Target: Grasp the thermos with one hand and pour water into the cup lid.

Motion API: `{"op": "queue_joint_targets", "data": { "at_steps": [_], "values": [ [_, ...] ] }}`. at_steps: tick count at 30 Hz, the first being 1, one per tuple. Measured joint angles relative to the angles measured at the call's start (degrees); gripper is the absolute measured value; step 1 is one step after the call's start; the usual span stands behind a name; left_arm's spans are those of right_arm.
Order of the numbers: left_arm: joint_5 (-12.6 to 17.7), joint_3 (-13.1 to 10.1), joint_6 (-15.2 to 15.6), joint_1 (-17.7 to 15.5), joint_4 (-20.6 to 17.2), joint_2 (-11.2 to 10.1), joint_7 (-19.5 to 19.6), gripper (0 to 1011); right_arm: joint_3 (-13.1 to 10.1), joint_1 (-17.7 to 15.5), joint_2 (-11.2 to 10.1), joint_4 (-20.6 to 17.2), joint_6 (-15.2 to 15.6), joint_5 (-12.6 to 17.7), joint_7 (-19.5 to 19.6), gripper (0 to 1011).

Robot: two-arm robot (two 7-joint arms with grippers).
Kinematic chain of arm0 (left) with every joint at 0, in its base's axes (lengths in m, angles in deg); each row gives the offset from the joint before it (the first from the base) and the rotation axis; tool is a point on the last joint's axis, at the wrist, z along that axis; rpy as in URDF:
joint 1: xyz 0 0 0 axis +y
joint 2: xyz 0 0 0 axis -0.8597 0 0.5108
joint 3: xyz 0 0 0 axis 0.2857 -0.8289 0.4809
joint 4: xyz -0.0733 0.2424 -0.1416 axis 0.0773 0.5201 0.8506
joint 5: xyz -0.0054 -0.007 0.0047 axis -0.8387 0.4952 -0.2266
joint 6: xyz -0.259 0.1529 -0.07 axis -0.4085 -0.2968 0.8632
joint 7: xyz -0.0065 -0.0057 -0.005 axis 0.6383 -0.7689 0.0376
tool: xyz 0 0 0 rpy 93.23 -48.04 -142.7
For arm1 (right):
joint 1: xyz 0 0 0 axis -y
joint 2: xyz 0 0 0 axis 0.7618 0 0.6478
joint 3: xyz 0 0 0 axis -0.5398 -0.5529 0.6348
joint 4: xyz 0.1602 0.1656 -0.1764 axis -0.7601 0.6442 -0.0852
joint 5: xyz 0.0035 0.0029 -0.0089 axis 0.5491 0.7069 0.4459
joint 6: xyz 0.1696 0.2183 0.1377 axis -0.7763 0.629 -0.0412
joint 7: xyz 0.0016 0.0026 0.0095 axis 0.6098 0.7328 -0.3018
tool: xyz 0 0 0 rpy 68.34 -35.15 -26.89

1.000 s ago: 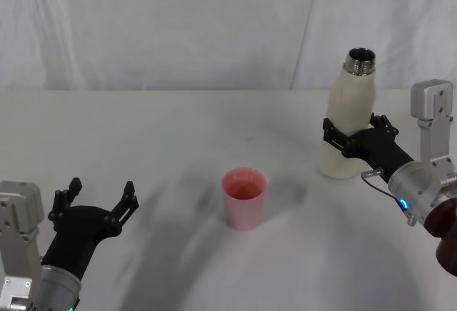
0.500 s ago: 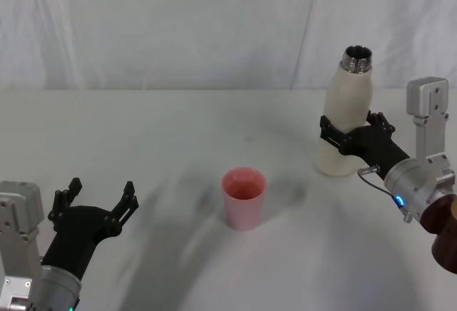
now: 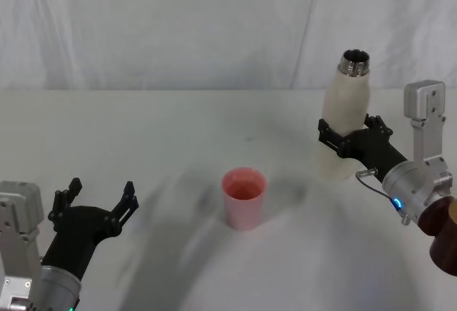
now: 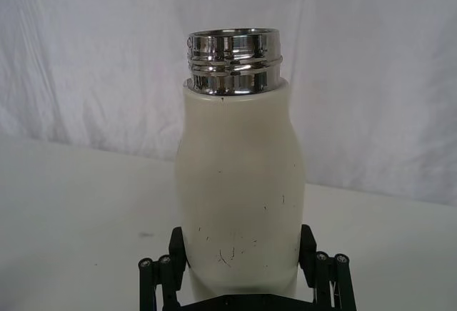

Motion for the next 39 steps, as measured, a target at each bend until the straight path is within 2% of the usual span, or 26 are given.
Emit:
{"op": "queue_joint_targets", "data": {
  "at_steps": [33,36,39],
  "values": [
    [0.00,0.00,0.00,0.00,0.00,0.00,0.00,1001,-0.04,-0.05,0.03,-0.01,0.18,-0.09,0.14,950],
    [0.00,0.00,0.00,0.00,0.00,0.00,0.00,1001,-0.05,-0.05,0.02,-0.03,0.17,-0.09,0.16,1001],
    [0.00,0.00,0.00,0.00,0.00,0.00,0.00,1001,-0.05,-0.05,0.02,-0.03,0.17,-0.09,0.16,1001]
  ]
}}
